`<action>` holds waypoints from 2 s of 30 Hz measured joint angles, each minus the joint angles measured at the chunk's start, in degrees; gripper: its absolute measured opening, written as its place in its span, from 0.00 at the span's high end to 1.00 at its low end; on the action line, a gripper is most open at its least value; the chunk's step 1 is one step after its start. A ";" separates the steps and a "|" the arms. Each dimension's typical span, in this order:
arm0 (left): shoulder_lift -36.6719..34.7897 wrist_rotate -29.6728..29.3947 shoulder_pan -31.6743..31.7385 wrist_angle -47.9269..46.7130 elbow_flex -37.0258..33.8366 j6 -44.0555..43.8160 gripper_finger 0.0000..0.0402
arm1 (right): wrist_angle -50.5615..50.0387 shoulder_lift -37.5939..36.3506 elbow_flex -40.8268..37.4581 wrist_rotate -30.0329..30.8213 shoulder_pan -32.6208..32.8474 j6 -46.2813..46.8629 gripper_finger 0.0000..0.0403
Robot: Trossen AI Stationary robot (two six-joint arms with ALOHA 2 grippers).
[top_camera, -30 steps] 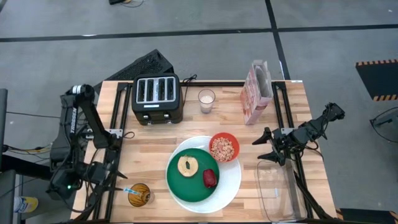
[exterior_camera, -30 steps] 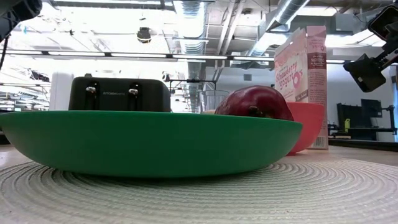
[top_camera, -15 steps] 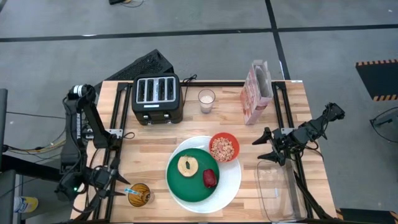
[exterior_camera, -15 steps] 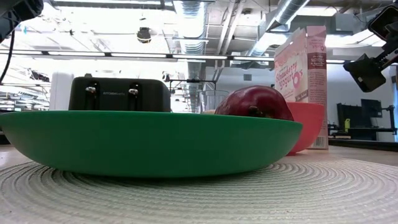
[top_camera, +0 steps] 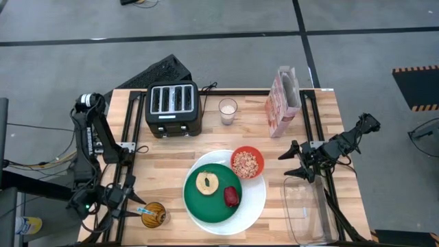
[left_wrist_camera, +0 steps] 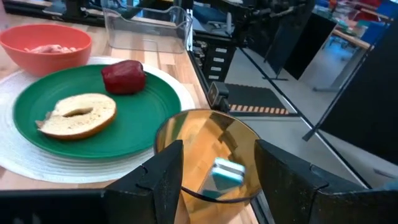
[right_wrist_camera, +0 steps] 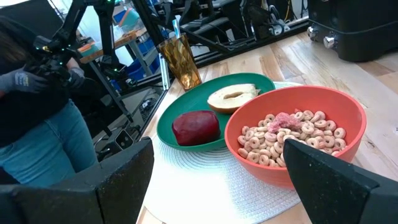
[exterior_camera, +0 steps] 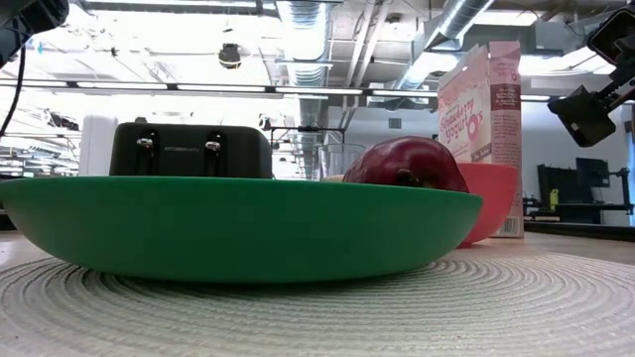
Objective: Arrange a breakfast setting
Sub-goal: Put the spoon on the right side of the plate on the white table mat
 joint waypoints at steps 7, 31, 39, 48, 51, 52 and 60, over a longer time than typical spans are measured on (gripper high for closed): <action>0.00 1.75 1.47 0.01 0.00 1.44 0.54 | 0.01 0.01 -0.01 0.00 -0.01 -0.02 0.06; 0.00 3.54 1.99 1.11 0.00 1.41 0.88 | 0.00 0.00 0.00 0.02 0.00 0.00 0.06; 0.00 2.06 2.98 1.74 0.00 1.27 0.87 | 0.02 0.01 -0.02 0.00 -0.02 -0.01 0.06; -0.02 3.19 4.00 7.01 0.00 2.57 0.87 | 0.01 0.01 0.00 0.00 0.00 -0.01 0.06; -0.18 3.27 4.00 9.19 0.00 3.13 0.87 | 0.01 0.01 -0.01 0.01 -0.01 -0.02 0.06; -0.20 3.26 4.00 9.90 0.00 3.49 0.87 | 0.02 0.01 0.00 0.00 0.00 -0.01 0.06; -1.14 2.12 4.00 7.01 3.42 6.13 0.86 | 0.02 0.01 0.00 0.02 0.00 0.00 0.06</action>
